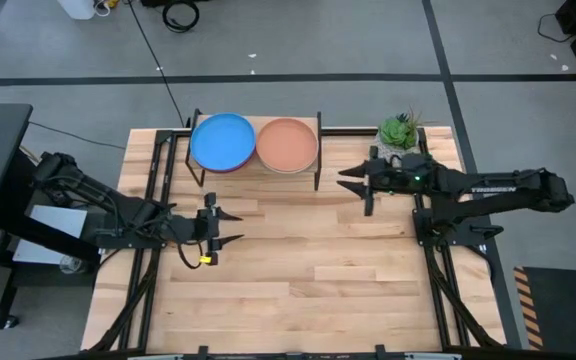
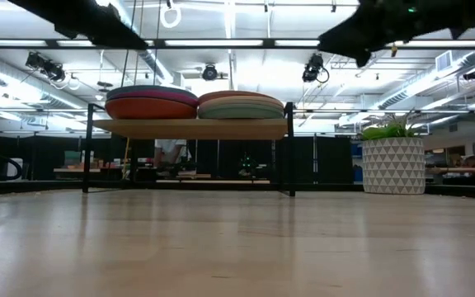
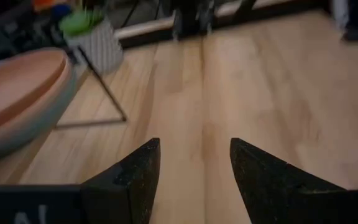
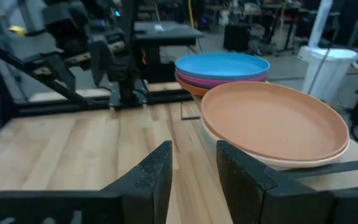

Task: Place and stack plates onto a shelf
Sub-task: Return to Home Position

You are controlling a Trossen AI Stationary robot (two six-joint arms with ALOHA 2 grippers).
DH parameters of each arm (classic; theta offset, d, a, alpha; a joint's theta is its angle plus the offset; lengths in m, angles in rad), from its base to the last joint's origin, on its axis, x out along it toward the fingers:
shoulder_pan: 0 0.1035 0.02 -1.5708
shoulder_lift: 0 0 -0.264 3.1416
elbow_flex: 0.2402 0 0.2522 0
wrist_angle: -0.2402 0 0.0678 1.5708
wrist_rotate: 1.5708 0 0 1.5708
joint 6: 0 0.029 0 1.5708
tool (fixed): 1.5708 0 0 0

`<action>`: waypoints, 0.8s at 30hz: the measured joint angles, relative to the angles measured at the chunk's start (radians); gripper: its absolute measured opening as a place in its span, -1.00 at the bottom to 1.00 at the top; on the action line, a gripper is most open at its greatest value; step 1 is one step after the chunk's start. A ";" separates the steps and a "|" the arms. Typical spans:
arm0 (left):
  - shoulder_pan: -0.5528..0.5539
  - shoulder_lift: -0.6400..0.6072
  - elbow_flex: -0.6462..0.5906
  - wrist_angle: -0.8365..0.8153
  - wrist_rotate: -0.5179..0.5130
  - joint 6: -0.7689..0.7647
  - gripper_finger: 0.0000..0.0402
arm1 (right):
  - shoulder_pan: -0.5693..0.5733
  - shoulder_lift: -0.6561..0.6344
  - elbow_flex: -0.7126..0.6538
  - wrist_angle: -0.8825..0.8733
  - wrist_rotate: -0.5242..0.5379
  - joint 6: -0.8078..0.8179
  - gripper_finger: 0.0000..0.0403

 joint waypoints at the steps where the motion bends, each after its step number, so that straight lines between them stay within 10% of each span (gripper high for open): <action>1: 0.001 0.000 -0.011 0.040 0.009 0.011 -0.01 | 0.000 -0.028 -0.023 0.008 -0.009 0.003 -0.36; 7: 0.037 0.000 -0.166 0.337 0.053 0.095 -0.16 | -0.001 -0.121 -0.112 0.041 -0.014 0.029 -0.47; 24: 0.055 -0.422 -0.418 0.368 0.031 0.082 -0.38 | -0.001 -0.323 -0.263 0.103 -0.042 0.049 -0.56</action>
